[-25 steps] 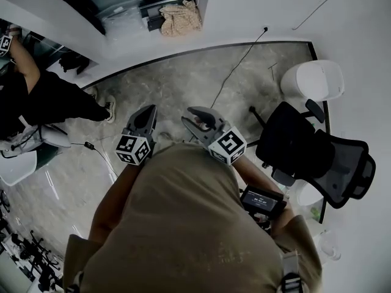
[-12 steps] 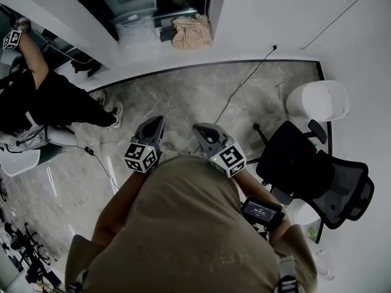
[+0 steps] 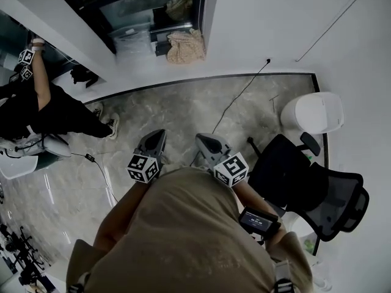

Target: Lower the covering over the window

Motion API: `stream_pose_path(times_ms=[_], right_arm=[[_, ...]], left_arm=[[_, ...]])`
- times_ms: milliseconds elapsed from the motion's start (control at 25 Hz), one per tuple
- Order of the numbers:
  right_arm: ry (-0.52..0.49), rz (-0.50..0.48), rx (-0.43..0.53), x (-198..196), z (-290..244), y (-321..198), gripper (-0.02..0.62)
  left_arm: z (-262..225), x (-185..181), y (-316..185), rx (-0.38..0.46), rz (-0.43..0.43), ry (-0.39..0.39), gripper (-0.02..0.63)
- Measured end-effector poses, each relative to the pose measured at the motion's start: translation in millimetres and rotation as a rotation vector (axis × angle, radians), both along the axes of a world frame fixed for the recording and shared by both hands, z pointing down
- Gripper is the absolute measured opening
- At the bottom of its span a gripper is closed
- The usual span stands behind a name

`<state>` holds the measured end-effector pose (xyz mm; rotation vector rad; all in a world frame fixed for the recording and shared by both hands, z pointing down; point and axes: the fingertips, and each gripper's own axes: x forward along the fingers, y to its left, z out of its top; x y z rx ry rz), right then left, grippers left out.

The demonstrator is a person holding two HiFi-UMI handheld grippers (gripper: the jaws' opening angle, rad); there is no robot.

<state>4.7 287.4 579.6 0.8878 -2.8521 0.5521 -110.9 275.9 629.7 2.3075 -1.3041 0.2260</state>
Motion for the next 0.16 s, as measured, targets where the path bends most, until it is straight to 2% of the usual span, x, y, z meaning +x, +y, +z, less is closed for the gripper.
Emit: stream_pose_path(times_ms=[160], right_arm=[[-0.031,0.011,-0.027,32.4,-9.4,3.8,0.009]], left_arm=[[-0.3,33.0,5.3,-0.01,0.003,0.005,0.014]])
